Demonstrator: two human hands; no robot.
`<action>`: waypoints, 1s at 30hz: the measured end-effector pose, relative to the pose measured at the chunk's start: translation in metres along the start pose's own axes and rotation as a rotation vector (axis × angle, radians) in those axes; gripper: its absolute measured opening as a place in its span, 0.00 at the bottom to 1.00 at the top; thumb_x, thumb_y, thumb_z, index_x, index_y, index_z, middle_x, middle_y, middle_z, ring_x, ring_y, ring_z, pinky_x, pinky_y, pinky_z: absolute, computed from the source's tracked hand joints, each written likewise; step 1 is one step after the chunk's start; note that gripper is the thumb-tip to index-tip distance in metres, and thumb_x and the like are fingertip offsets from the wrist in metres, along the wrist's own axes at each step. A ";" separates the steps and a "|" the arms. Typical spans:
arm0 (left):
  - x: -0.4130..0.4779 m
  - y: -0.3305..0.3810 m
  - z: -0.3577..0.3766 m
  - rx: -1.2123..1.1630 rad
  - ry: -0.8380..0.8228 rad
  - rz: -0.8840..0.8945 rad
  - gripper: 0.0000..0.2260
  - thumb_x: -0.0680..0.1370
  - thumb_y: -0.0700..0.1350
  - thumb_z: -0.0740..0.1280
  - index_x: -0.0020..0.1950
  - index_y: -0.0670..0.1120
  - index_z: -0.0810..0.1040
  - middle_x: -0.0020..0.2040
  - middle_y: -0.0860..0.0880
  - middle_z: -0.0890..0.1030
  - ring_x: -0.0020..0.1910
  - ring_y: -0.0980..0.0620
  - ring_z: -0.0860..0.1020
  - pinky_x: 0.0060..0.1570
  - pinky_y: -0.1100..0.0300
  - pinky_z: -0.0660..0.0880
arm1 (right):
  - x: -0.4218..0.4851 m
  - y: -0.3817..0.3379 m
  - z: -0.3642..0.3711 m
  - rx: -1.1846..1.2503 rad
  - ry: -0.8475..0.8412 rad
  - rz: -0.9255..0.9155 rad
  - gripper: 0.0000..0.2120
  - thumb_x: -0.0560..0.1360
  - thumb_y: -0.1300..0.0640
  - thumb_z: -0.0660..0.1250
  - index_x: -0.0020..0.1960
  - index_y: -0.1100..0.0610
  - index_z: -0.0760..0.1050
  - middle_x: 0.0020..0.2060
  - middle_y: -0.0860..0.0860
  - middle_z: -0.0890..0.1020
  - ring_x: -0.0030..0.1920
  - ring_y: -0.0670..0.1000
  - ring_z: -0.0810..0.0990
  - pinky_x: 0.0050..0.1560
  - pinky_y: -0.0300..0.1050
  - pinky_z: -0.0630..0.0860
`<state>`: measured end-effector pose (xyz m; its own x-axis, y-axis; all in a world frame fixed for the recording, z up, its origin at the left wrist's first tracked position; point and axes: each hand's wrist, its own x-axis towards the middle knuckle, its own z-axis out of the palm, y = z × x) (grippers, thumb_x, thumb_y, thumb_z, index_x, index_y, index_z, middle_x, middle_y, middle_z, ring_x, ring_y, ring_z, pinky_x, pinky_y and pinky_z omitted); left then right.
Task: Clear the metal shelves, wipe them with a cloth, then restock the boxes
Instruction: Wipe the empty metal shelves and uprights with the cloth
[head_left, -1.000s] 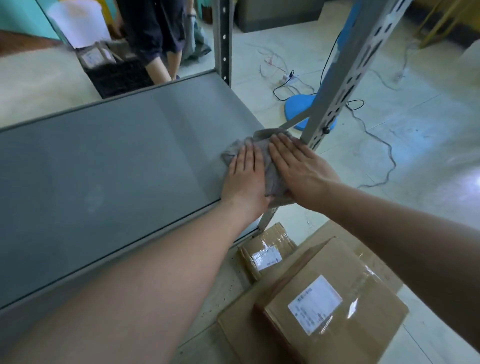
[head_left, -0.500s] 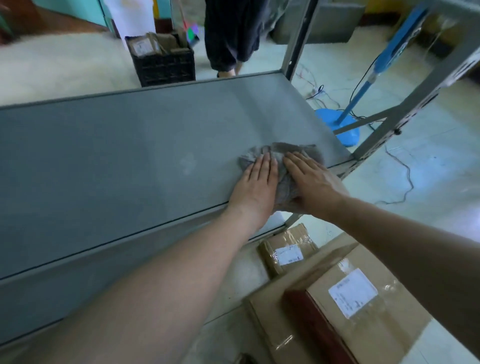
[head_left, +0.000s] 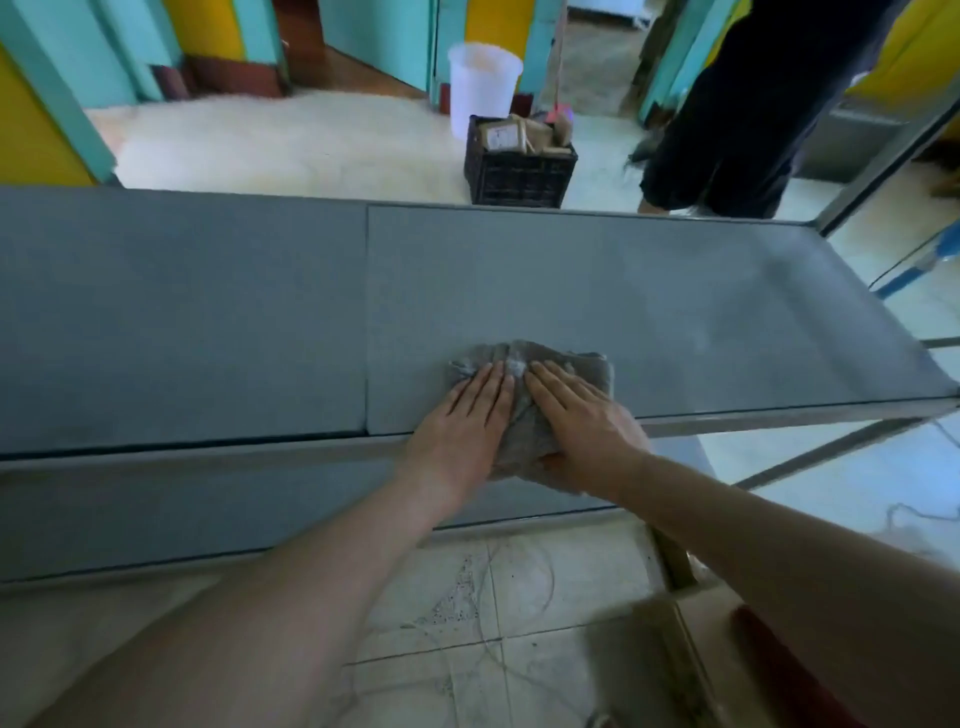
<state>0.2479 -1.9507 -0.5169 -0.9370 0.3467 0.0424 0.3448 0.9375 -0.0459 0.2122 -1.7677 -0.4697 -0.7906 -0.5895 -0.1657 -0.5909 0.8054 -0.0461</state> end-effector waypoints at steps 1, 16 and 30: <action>-0.027 -0.035 0.002 0.008 0.033 -0.004 0.28 0.83 0.43 0.50 0.80 0.36 0.43 0.82 0.40 0.49 0.81 0.45 0.51 0.76 0.53 0.42 | 0.016 -0.038 0.000 0.007 0.010 -0.037 0.49 0.75 0.37 0.69 0.83 0.59 0.48 0.82 0.56 0.51 0.82 0.55 0.50 0.74 0.42 0.35; -0.233 -0.274 -0.033 -0.307 -0.061 -0.495 0.34 0.82 0.65 0.48 0.81 0.44 0.55 0.83 0.48 0.53 0.81 0.49 0.54 0.77 0.57 0.46 | 0.144 -0.185 -0.069 0.126 -0.250 -0.024 0.41 0.78 0.44 0.71 0.83 0.50 0.53 0.81 0.53 0.58 0.79 0.56 0.59 0.77 0.50 0.55; -0.146 -0.286 0.009 -0.319 0.076 -0.677 0.28 0.84 0.54 0.52 0.81 0.42 0.57 0.82 0.45 0.55 0.81 0.46 0.52 0.79 0.48 0.50 | 0.125 -0.233 0.004 -0.082 -0.027 0.034 0.38 0.75 0.26 0.36 0.82 0.40 0.47 0.82 0.44 0.46 0.82 0.50 0.41 0.78 0.66 0.39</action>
<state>0.2856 -2.2702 -0.5192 -0.9474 -0.3188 0.0283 -0.2955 0.9051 0.3057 0.2515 -2.0290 -0.4832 -0.8064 -0.5592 -0.1924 -0.5759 0.8165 0.0406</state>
